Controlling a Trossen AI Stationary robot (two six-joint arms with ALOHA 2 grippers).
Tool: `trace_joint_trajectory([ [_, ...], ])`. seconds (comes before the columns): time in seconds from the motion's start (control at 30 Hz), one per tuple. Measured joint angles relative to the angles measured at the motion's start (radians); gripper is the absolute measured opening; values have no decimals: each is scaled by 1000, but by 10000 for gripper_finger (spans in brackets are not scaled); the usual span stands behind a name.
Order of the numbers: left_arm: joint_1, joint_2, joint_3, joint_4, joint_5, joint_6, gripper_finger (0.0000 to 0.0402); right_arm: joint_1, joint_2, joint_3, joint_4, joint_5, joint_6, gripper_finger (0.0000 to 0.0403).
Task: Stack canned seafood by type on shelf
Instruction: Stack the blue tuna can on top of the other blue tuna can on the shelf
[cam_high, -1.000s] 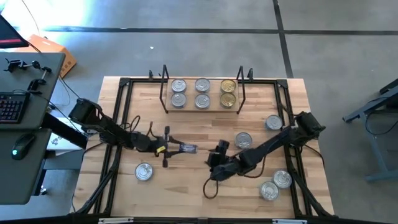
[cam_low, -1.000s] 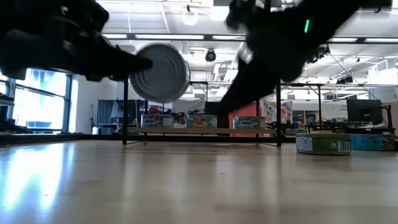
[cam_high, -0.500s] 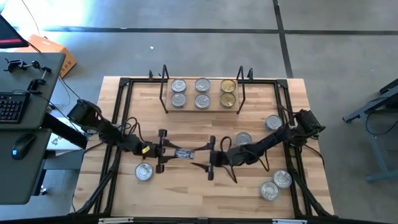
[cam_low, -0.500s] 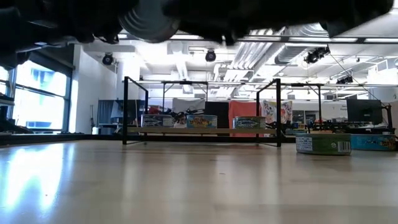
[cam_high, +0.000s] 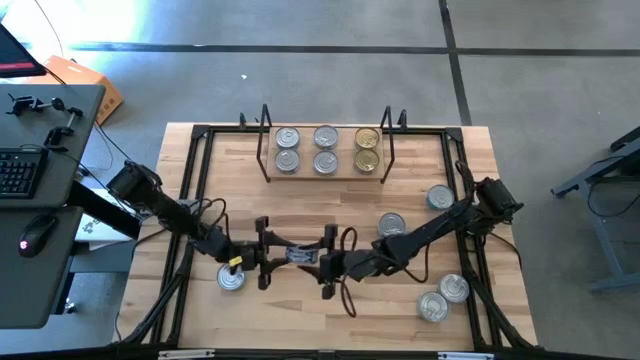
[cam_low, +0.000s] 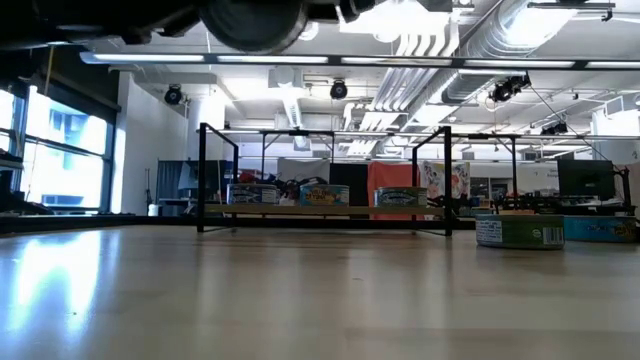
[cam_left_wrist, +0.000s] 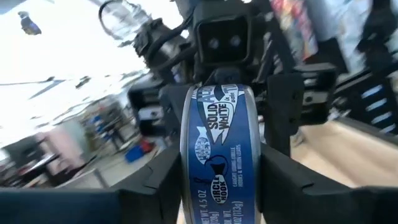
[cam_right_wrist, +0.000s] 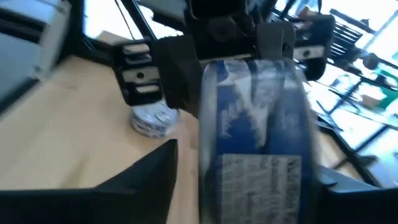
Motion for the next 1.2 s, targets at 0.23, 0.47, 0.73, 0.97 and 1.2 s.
trace_joint_trajectory([
  [0.23,-49,-27,0,-118,-198,45,235,-17,0,-39,-55,41,65,115],
  [0.47,-85,-102,10,-301,-312,-22,268,-97,4,-190,30,-5,244,115],
  [0.73,45,-114,243,-907,-220,-206,271,-131,2,-221,74,-7,253,115],
  [0.97,144,-114,410,-1242,-112,-236,271,-131,2,-221,66,-11,236,115],
  [1.2,237,-114,418,-1282,150,-221,270,-131,2,-221,51,-22,233,115],
])
